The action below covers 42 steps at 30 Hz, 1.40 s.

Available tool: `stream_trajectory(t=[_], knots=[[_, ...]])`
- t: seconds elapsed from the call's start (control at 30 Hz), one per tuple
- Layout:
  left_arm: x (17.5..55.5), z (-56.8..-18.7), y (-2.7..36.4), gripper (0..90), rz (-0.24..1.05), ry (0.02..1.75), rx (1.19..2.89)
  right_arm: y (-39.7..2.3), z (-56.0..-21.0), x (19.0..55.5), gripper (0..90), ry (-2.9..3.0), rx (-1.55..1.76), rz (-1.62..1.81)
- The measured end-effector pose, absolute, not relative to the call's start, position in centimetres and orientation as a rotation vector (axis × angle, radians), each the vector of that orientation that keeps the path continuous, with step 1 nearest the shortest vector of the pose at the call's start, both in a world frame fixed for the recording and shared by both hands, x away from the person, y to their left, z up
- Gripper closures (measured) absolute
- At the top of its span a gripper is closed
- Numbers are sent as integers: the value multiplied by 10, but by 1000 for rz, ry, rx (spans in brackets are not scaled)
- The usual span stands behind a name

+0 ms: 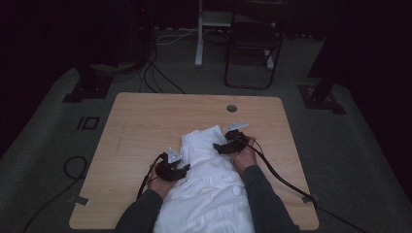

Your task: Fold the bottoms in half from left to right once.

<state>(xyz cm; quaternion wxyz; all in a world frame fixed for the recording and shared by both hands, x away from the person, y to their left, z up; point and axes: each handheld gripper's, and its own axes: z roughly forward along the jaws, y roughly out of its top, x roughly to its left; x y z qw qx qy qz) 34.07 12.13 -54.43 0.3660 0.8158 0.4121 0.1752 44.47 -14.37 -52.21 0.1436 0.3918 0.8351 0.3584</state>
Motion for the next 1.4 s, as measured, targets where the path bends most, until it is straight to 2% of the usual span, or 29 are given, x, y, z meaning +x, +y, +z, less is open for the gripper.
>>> stream_trajectory(t=[0.17,0.27,0.4,0.5,0.63,0.83,1.13,1.4], knots=[[341,-544,121,515,448,1058,2100,-138,-534,453,268,2428,1086,977],[344,-543,121,505,431,1057,2105,-137,-539,454,411,2439,1110,994],[358,-533,125,443,439,1082,2060,-135,-538,452,593,2422,1120,1006],[378,-522,129,385,443,1108,1968,-137,-537,453,673,2407,1164,1006],[413,-527,123,295,400,1154,1982,-139,-537,455,757,2393,1201,1004],[435,-542,115,263,354,1200,2017,-141,-538,456,796,2378,1229,1035],[436,-542,105,266,413,1160,2070,-141,-539,457,804,2369,1250,1050],[440,-539,101,445,421,1170,2087,-137,-539,462,807,2351,1262,1033]])
